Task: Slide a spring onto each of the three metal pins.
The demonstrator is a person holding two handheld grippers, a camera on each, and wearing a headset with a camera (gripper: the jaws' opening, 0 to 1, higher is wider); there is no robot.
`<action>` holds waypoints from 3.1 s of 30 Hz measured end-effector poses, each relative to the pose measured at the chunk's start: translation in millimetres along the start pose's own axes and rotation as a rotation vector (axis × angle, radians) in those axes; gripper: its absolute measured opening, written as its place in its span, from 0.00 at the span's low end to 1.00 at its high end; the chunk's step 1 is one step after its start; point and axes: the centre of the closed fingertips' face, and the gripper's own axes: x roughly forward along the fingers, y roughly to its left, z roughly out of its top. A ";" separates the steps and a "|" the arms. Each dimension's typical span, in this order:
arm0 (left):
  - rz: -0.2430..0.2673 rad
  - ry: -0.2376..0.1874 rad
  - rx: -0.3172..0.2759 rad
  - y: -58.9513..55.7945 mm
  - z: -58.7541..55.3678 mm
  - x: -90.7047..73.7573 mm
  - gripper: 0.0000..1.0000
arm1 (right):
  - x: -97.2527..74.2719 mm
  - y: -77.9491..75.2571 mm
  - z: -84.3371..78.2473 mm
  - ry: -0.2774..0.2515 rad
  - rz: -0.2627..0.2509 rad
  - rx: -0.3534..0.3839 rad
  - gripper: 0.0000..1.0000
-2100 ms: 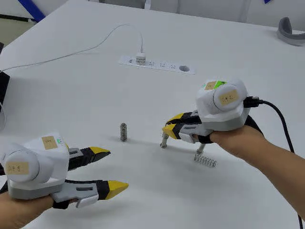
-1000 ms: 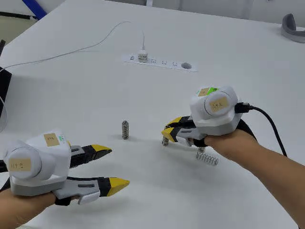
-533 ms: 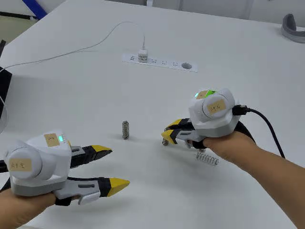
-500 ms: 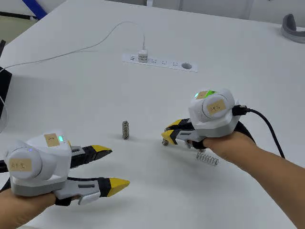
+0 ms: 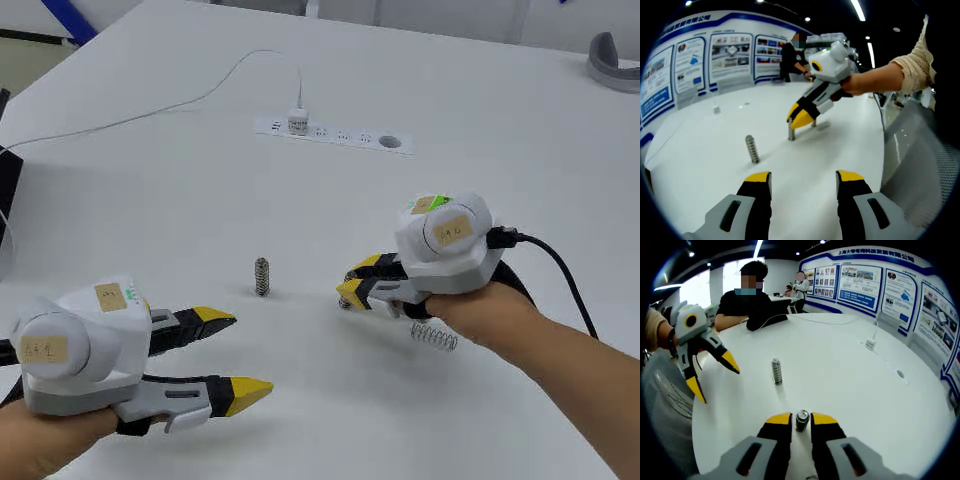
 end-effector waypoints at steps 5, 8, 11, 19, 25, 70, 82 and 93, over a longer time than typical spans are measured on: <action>-0.004 -0.003 0.004 -0.9 1.9 1.1 0.52 | -7.8 -0.4 2.8 -0.014 -0.009 -0.004 0.16; -0.007 -0.004 0.006 -0.5 1.9 1.5 0.52 | -14.0 0.3 5.6 -0.029 -0.014 -0.004 0.17; -0.010 -0.004 0.008 -0.3 1.9 2.0 0.52 | -20.5 1.9 7.1 -0.041 -0.020 -0.012 0.17; -0.013 -0.009 0.015 0.5 3.7 3.6 0.52 | -41.5 5.5 8.0 -0.072 -0.032 -0.026 0.17; -0.013 -0.009 0.015 -0.1 4.0 4.3 0.52 | -57.8 6.3 6.9 -0.090 -0.041 -0.037 0.17; -0.037 -0.001 0.030 -3.9 10.9 12.2 0.52 | -84.4 -18.5 -93.9 0.023 -0.062 0.040 0.17; -0.044 0.010 0.031 -5.6 8.6 13.9 0.51 | -73.5 -19.1 -108.8 0.081 -0.016 0.037 0.16; -0.047 0.013 0.032 -9.0 7.2 15.6 0.51 | -70.5 -16.9 -113.7 0.106 0.008 0.043 0.13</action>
